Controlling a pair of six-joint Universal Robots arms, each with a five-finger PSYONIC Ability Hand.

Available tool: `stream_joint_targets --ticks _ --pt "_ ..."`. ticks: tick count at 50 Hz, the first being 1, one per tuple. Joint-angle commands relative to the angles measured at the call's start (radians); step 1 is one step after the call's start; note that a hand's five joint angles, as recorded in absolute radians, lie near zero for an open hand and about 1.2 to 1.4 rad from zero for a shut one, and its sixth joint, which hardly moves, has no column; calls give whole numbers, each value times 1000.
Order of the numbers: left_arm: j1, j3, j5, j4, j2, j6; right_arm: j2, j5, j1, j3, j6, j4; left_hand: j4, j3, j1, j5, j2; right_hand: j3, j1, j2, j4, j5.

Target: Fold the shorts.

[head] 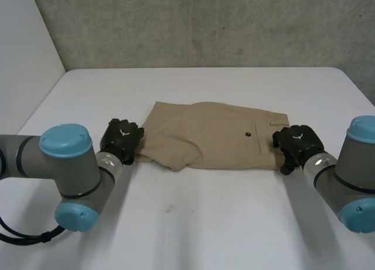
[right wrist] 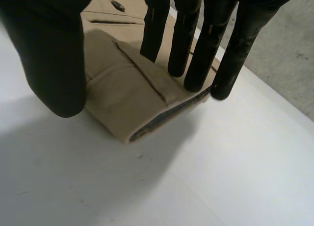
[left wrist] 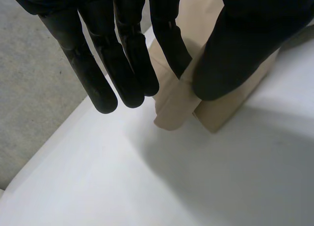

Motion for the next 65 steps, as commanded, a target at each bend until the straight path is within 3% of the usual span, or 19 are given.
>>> stream_joint_targets --ticks 1,2,10,18,26,37,40,41,42,45,46,49,51,57,59,61,65 --pt "3 -5 -2 -19 6 12 -1 25 -2 4 -32 -55 -109 -106 -125 -113 -106 640 749 639 650 676" --pt "6 -9 -3 -21 17 12 -1 27 -2 3 -35 -60 -193 -191 -210 -197 -191 734 843 732 744 770" --pt "13 -68 -14 -53 170 0 -27 27 -36 4 -104 -46 -734 -731 -750 -738 -731 735 844 733 745 771" --pt "49 -163 -6 -99 372 -6 -81 27 -108 -6 -320 47 -805 -802 -821 -809 -802 735 844 733 745 771" --pt "66 -201 0 -105 462 -60 -111 30 -142 -111 -574 84 -820 -817 -836 -824 -817 735 844 733 745 771" --pt "50 -103 26 -93 448 -230 -32 -5 226 -325 -604 76 -840 -838 -856 -844 -838 735 844 733 745 771" --pt "44 -62 26 -91 417 -269 21 -70 355 -345 -602 76 -837 -835 -853 -841 -835 735 844 733 745 771" --pt "43 -51 24 -91 404 -276 33 -89 380 -344 -602 79 -837 -835 -853 -841 -835 640 749 639 650 676" --pt "40 -40 24 -91 391 -281 51 -122 410 -332 -601 87 -837 -835 -853 -841 -835 349 457 347 358 384" --pt "20 9 21 -91 350 -290 62 -180 421 -298 -590 87 -834 -832 -851 -838 -832 -117 -8 -118 -107 -81" --pt "10 23 20 -93 341 -290 58 -206 420 -283 -575 84 -834 -832 -851 -838 -832 -296 -187 -297 -286 -260" --pt "-28 82 17 -94 289 -290 45 -219 423 -284 -512 78 -828 -826 -845 -832 -826 -347 -239 -349 -337 -311" --pt "-46 133 15 -99 247 -290 21 -203 406 -315 -383 75 -826 -823 -842 -829 -823 -487 -378 -488 -477 -451" --pt "-72 251 21 -102 151 -292 -63 -79 254 -394 105 75 -826 -823 -842 -829 -823 -487 -378 -488 -477 -451" --pt "-107 300 23 -103 108 -292 -65 -67 234 -410 207 79 -820 -817 -836 -824 -817 -487 -378 -488 -477 -451" --pt "-132 332 24 -102 80 -292 -53 -65 210 -425 296 89 -817 -814 -833 -821 -814 -487 -378 -488 -477 -451" --pt "-180 400 27 -103 14 -292 -25 -48 187 -453 303 134 -799 -797 -815 -803 -797 -487 -378 -488 -477 -451"
